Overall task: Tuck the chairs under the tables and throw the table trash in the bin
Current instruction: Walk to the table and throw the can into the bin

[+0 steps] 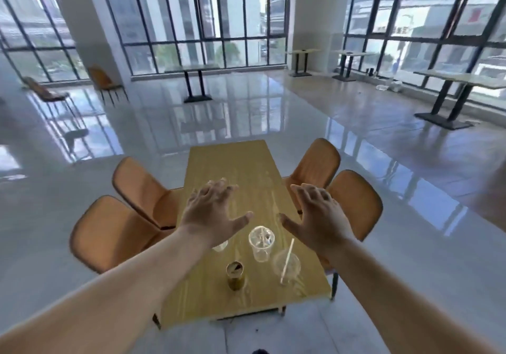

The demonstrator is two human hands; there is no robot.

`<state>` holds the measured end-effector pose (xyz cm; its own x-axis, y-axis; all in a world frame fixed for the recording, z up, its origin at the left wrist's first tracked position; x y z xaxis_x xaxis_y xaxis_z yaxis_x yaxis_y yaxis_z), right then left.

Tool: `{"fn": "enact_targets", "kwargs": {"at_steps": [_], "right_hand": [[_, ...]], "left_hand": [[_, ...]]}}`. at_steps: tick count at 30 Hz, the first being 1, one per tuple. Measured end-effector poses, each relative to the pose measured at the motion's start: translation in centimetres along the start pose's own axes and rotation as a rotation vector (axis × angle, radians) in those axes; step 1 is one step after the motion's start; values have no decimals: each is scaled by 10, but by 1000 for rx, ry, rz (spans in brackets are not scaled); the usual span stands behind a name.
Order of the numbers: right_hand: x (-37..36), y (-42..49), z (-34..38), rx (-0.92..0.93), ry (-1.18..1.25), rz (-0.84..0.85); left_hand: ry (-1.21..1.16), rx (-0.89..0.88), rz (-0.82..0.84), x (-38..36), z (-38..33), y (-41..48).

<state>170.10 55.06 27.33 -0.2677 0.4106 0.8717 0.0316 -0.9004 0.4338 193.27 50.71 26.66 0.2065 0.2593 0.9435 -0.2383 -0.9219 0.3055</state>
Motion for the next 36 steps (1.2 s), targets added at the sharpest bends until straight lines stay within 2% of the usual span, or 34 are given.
{"fn": "enact_targets", "kwargs": {"at_steps": [6,12,18,23,28,32,36], "right_hand": [[-105,-15,56,123,120,167],[-214,-19,79,138,107,268],[-327,-37,84,102,121,372],[-405,-59,70,60,133,439],[-441,-66,55,57,153,400],[-437,-68,56,38,193,371],[-419,-98,60,35,210,417]], "left_hand": [[46,151,87,-60,72,-65],[8,265,265,-193,146,-109],[-64,247,342,-325,172,-119],[-23,258,359,-410,198,-128],[-22,273,189,-434,205,-123],[-13,278,171,-432,207,-122],[-22,281,160,-430,205,-121]]}}
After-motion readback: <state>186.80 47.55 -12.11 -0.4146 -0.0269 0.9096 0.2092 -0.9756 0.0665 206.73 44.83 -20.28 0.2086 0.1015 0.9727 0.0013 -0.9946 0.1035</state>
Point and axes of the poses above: each hand's wrist, its own y-axis towards the middle knuckle, its own x-axis out of the back of the hand, z = x × y, the point moved 9 cm from there along y, towards the middle knuckle, and after that the axes turned 8 degrees about -z, right-handed, at the moved point
